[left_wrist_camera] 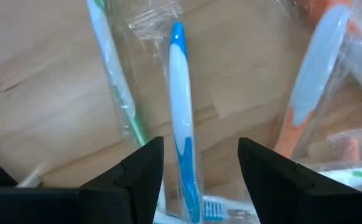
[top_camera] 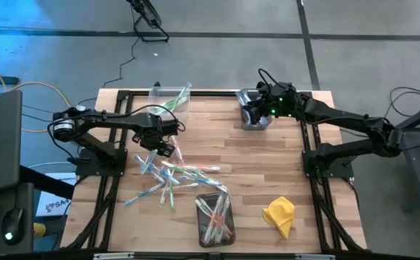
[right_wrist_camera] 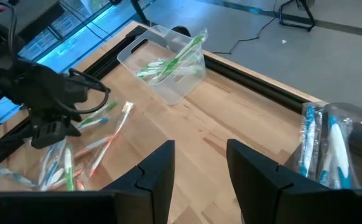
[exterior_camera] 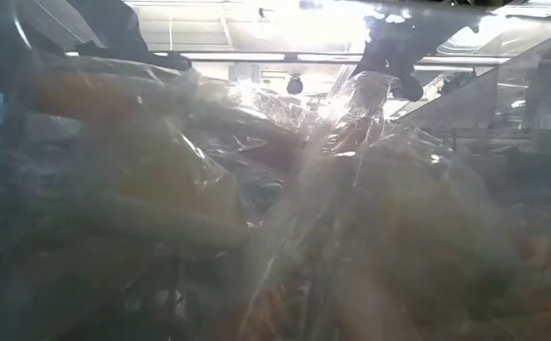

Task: Pick & Place Toothbrushes
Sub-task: Put the blue toothbrush into the top black bin

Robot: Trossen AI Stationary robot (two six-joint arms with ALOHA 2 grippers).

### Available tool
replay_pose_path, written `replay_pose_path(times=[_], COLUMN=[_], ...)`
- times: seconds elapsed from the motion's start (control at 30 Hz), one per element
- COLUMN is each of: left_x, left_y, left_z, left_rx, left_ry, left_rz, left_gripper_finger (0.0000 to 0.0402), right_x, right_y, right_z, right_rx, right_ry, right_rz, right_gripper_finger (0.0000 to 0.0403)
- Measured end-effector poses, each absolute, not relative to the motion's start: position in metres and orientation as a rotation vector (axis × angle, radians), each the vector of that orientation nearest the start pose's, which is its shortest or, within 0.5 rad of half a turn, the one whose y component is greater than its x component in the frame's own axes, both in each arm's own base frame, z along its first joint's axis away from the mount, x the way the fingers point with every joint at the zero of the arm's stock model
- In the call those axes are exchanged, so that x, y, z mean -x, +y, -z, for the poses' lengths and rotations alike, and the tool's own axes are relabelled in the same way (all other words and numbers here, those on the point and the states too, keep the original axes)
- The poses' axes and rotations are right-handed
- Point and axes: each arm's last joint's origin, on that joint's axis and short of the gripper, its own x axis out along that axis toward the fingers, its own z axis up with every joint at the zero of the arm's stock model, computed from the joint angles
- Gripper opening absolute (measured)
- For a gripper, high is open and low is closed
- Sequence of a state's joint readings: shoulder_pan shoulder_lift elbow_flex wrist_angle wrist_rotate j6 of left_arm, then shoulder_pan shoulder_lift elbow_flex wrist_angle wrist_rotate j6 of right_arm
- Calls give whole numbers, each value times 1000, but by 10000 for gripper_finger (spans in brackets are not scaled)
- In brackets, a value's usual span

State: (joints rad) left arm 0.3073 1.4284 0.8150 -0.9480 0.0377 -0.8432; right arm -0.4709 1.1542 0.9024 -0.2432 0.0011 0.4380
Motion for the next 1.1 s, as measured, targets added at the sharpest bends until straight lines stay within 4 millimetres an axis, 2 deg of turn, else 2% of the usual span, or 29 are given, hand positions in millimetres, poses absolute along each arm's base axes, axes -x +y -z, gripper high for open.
replay_pose_path(times=[0.2, 0.57, 1.1], left_x=[-208, -209, -208], left_y=[66, 67, 66], left_z=[-176, -176, -175], left_rx=[893, 857, 800], left_ry=[1367, 1374, 1401], left_rz=[-889, -869, -812], left_gripper_finger=[193, 122, 121], right_x=[-223, -223, -223], right_y=[-114, -114, -114], right_z=[-296, -296, -296], right_rx=[-538, -539, -539], right_ry=[379, 379, 379], right_rz=[560, 560, 560], right_gripper_finger=[138, 138, 138])
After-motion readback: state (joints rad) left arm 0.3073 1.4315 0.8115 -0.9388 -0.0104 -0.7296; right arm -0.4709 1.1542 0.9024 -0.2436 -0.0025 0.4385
